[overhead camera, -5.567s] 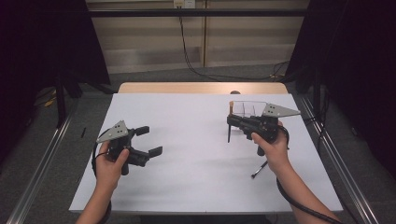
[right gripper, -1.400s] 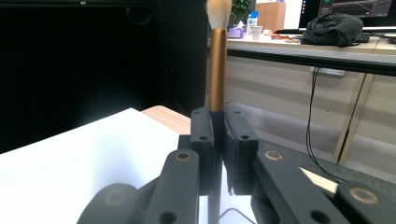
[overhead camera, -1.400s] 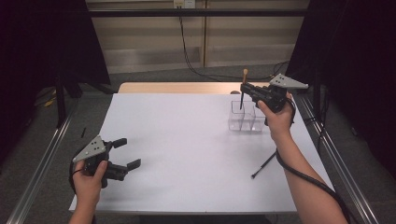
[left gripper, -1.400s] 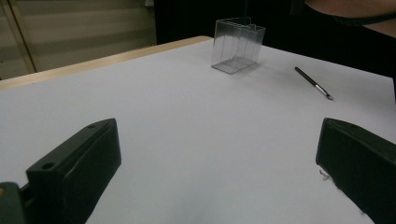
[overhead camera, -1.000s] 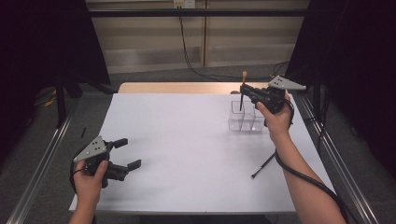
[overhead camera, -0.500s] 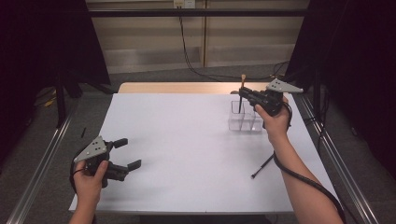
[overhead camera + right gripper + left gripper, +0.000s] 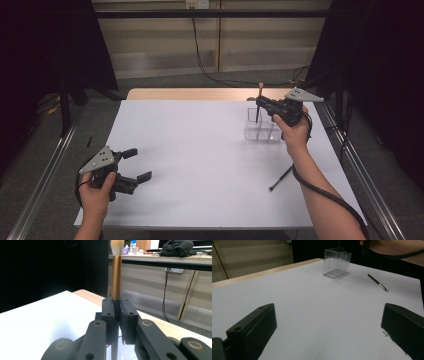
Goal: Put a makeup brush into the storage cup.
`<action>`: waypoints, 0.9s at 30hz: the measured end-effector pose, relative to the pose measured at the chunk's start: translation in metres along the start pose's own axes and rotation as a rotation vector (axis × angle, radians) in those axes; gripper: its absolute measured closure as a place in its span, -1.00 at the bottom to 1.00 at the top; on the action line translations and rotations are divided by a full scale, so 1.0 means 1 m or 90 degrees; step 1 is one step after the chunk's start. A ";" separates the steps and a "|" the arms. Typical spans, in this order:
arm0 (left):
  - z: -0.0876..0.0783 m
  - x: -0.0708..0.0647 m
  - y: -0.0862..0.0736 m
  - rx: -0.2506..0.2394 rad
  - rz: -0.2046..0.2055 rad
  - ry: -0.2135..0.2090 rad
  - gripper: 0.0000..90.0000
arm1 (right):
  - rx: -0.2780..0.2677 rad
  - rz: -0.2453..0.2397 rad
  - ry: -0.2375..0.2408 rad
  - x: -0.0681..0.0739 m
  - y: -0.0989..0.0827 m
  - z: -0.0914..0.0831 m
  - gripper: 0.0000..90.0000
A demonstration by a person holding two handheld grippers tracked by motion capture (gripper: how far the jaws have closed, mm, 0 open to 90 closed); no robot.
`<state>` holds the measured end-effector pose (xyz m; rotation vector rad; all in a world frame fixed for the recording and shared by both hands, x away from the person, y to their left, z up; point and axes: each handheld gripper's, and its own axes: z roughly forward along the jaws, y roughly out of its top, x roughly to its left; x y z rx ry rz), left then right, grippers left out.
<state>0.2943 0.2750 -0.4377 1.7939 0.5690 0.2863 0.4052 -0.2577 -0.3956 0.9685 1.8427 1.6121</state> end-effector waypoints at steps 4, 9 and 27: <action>0.000 0.000 0.000 0.000 0.000 0.000 -1.00 | 0.007 -0.010 -0.002 0.001 -0.002 0.000 0.84; 0.000 0.000 0.000 0.001 -0.001 0.000 -1.00 | 0.007 -0.004 -0.004 -0.001 -0.005 -0.002 0.84; 0.000 0.001 0.000 0.001 -0.001 0.002 -1.00 | 0.027 -0.011 -0.016 0.009 -0.006 -0.007 -0.39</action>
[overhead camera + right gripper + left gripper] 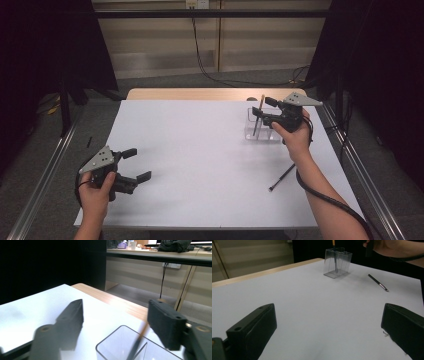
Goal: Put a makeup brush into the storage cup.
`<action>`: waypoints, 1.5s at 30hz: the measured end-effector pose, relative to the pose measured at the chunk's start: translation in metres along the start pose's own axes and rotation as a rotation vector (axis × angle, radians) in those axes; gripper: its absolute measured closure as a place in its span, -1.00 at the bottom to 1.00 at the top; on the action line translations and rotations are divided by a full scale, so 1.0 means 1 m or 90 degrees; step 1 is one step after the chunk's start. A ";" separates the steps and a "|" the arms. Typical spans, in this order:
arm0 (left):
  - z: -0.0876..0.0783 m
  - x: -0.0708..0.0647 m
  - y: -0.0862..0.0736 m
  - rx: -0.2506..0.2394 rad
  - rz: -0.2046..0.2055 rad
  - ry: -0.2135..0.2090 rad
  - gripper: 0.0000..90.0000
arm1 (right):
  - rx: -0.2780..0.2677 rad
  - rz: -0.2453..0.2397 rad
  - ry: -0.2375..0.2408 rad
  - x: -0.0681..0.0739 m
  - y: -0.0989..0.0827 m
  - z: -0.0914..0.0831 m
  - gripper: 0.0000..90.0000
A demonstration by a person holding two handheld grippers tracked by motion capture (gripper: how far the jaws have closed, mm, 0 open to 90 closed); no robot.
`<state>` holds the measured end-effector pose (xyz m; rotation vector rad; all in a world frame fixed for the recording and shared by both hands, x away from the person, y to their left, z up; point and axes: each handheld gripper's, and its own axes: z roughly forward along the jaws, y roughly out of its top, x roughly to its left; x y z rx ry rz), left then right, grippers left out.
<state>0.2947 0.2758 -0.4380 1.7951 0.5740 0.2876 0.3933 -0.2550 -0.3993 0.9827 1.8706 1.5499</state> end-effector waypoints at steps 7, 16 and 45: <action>0.001 -0.001 0.000 -0.001 -0.001 0.001 -1.00 | -0.006 0.006 -0.002 0.005 0.001 -0.007 -0.74; 0.001 0.000 0.000 -0.001 -0.001 -0.001 -1.00 | 0.003 0.005 0.001 0.009 -0.003 -0.016 -0.90; 0.000 -0.001 0.001 -0.003 0.002 0.004 -1.00 | 0.013 -0.011 0.016 0.017 -0.024 -0.067 -0.98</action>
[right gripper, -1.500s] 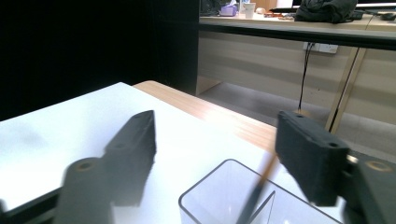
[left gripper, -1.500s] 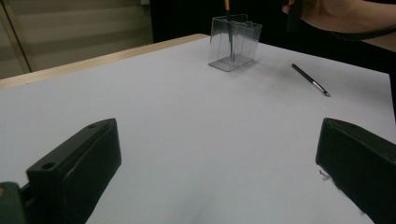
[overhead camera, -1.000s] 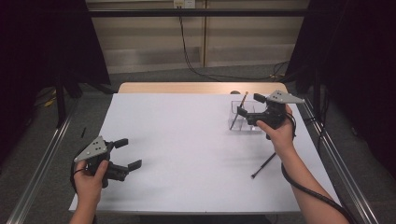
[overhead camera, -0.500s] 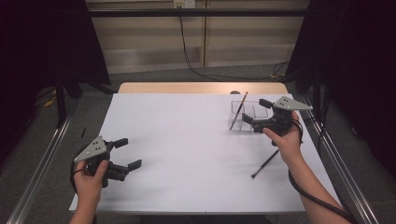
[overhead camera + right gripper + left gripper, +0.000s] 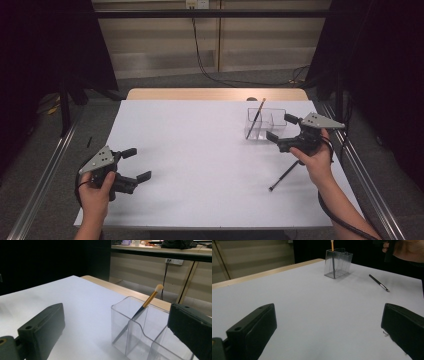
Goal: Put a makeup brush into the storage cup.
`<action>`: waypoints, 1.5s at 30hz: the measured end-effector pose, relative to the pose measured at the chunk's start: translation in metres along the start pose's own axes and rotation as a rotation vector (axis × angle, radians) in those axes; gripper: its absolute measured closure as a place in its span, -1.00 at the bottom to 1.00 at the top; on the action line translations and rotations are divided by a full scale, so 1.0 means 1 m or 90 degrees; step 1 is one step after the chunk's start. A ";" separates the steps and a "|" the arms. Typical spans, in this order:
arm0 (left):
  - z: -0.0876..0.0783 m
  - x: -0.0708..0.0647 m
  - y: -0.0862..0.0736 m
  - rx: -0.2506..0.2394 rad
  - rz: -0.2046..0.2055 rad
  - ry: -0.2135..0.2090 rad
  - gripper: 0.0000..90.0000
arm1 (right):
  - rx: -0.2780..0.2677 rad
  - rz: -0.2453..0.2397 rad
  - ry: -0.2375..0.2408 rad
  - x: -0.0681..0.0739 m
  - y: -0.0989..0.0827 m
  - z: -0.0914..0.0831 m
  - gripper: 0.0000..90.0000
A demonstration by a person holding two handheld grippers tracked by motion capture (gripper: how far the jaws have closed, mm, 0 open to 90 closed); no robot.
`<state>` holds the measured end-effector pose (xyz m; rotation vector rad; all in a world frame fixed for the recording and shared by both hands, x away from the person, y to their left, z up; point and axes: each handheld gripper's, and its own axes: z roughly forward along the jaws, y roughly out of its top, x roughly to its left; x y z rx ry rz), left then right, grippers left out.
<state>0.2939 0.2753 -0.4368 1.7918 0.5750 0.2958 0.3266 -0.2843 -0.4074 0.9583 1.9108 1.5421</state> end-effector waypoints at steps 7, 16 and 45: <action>0.000 0.000 0.000 -0.002 -0.001 -0.001 -1.00 | 0.001 0.004 -0.004 0.000 -0.009 -0.012 -0.99; 0.000 0.000 0.000 -0.002 -0.001 0.001 -1.00 | 0.002 0.017 -0.007 0.001 -0.020 -0.029 -0.99; 0.001 -0.001 0.001 -0.005 0.001 0.000 -1.00 | 0.027 0.030 -0.030 0.004 -0.050 -0.074 -0.99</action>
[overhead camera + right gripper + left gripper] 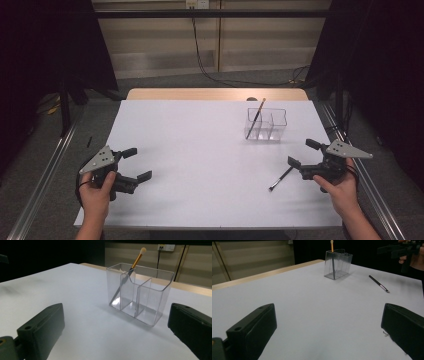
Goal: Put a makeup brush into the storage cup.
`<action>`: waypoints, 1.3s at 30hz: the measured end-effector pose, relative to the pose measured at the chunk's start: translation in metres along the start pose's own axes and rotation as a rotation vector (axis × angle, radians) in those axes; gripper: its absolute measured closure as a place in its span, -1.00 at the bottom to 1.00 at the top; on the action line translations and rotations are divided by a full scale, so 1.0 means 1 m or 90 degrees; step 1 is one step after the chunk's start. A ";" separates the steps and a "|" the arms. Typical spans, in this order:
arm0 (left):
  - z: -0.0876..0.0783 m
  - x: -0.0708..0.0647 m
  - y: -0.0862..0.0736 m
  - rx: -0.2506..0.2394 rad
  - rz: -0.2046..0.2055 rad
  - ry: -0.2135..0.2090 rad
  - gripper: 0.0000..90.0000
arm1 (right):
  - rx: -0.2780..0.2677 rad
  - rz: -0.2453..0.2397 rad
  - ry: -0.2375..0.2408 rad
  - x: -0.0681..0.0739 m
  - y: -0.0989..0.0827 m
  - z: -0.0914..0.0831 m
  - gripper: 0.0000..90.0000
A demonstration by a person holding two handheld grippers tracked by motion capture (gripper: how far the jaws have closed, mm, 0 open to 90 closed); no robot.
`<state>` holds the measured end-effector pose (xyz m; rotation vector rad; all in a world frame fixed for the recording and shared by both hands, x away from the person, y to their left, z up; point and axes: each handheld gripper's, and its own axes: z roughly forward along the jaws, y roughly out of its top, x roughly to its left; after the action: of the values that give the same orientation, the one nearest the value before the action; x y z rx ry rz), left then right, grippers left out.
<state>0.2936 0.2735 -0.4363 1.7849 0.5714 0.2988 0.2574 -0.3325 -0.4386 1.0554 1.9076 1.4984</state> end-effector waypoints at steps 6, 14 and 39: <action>0.000 0.001 0.000 -0.002 0.002 0.003 -1.00 | 0.011 0.007 -0.006 -0.001 -0.008 -0.007 -0.99; 0.000 0.001 0.001 -0.004 0.001 0.004 -1.00 | 0.020 0.003 -0.005 0.002 -0.015 -0.014 -0.99; -0.003 0.004 -0.001 -0.014 0.006 0.001 -1.00 | 0.022 0.001 -0.009 0.012 -0.022 -0.021 -0.99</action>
<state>0.2949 0.2784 -0.4370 1.7669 0.5592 0.3109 0.2287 -0.3373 -0.4525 1.0806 1.9297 1.4591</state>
